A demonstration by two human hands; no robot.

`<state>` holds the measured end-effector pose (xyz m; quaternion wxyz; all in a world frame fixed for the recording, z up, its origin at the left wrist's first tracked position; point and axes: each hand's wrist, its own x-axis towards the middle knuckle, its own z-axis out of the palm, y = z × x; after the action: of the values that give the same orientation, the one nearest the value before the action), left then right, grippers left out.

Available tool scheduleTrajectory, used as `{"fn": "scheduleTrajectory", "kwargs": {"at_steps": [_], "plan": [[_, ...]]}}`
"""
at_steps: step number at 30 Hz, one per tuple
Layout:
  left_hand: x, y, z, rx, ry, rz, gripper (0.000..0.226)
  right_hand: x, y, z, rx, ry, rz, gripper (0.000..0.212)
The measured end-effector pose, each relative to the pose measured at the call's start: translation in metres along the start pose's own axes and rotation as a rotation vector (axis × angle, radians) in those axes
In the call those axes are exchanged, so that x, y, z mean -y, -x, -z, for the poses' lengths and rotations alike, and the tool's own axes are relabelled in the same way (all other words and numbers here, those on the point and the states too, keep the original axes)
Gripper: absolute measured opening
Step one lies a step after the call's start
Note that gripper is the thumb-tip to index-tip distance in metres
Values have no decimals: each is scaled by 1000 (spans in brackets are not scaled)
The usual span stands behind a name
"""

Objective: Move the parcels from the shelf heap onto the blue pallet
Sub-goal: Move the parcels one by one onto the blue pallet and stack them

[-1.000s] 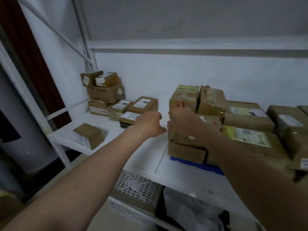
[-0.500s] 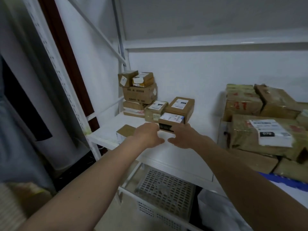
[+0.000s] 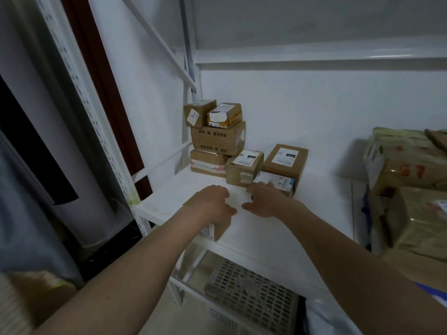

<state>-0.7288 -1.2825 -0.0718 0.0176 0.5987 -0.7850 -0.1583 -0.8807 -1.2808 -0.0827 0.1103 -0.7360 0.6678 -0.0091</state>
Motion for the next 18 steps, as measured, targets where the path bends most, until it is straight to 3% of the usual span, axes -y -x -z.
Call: {"fn": "scheduleTrajectory", "kwargs": {"at_steps": [7,11,18], "plan": [[4,-82,16,11,-13,-68,58,-30,-79,-4,1,-81,-95,46],[-13,-141,9,43,93,-137,60,-69,-109,-1,-55,-166,-240,59],[-33,-215,-17,127,338,-117,96,-138,-162,-24,-339,-818,-666,61]]}}
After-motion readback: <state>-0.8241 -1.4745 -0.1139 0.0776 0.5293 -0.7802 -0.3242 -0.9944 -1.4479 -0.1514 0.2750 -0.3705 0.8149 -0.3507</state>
